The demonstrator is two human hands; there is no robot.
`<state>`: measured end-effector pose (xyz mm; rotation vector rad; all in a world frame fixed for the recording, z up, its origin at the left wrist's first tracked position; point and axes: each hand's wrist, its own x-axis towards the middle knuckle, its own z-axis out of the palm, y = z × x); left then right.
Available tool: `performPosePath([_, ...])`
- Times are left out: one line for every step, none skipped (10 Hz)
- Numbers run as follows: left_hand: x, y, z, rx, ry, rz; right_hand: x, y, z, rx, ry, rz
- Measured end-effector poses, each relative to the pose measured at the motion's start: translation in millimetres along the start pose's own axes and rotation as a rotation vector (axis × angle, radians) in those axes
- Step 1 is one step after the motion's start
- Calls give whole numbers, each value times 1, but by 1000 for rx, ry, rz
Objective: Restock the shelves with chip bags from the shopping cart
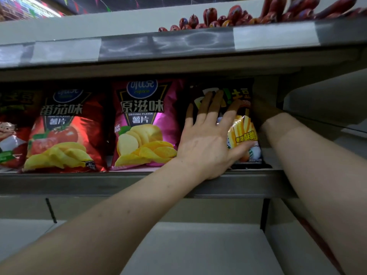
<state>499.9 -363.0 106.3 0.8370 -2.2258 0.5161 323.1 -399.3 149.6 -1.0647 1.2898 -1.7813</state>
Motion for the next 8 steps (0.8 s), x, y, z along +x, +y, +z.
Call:
performPosePath([2,1,-3,3,-29,2,-34,-15,11,113,37,-32])
performPosePath([1,3,-7,45,-39,0,-81,-12,18,-156,75,-17])
performPosePath([0,4,-9,68,-66,9,-102,-2,22,-373,180,-96])
performPosePath([0,4,-13,86,-68,49,-109,-3,23,-437,209,-109])
performPosePath([-7,-2,-26,130,-67,81,-117,-9,21,-562,219,-178])
performPosePath([-20,-19,-37,140,-62,32,-132,-13,17,-712,178,-236])
performPosePath([-30,-35,-53,140,-25,6,-149,-15,17,-940,136,-307])
performPosePath([-40,-54,-72,144,58,-3,-174,-18,14,-1052,134,-416])
